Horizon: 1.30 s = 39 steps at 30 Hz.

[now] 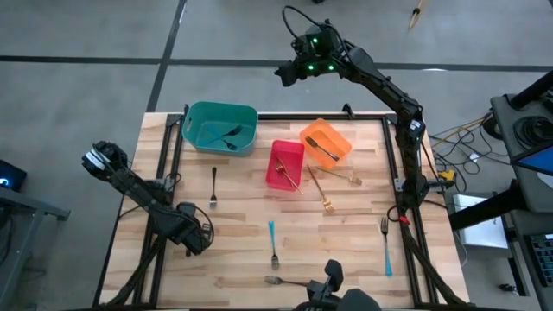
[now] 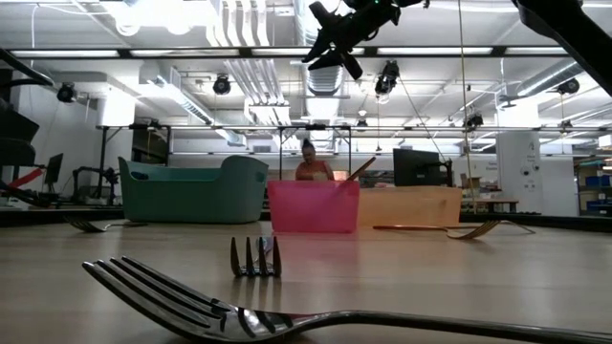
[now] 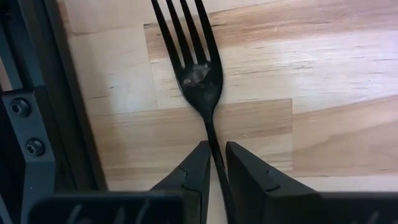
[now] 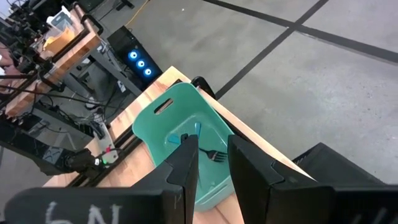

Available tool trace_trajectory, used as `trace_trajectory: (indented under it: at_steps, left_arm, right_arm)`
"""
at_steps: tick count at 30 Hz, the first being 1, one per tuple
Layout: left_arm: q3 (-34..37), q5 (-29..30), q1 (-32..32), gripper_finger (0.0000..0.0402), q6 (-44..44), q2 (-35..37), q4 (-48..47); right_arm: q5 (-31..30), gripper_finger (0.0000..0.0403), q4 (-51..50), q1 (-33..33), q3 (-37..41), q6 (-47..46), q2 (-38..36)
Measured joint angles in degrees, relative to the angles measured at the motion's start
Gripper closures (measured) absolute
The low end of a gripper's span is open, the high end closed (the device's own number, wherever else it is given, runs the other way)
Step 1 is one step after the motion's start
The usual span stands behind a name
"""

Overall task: Sort silverware by color (type)
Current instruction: Put the black fork into the orange bin

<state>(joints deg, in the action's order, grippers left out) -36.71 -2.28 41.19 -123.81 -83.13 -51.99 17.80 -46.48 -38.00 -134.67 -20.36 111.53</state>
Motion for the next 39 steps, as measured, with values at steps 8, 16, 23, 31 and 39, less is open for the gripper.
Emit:
trace_trajectory:
  at_steps: [8,16,23,31,39]
  left_arm:
    - [0.0,0.0,0.0,0.0364,0.0,0.0,0.2]
    - [0.0,0.3,0.0,0.039,-0.2,0.0,0.5]
    - [0.0,0.3,0.0,0.0399,-0.2,0.0,0.5]
    - [-1.1,1.9,0.0,0.0401,-0.2,0.3,-1.1]
    - [-7.0,8.0,0.0,0.0401,1.9,0.7,-8.2]
  right_arm:
    - [0.0,0.0326,0.0,0.0,0.0,0.5,0.0]
    - [0.0,0.0326,0.0,0.0,0.0,0.6,0.0]
    - [0.0,0.0326,0.0,0.0,0.0,0.6,0.0]
    - [0.0,0.0326,0.0,0.0,0.0,0.6,0.0]
    - [0.0,0.0326,0.0,0.0,0.0,0.6,0.0]
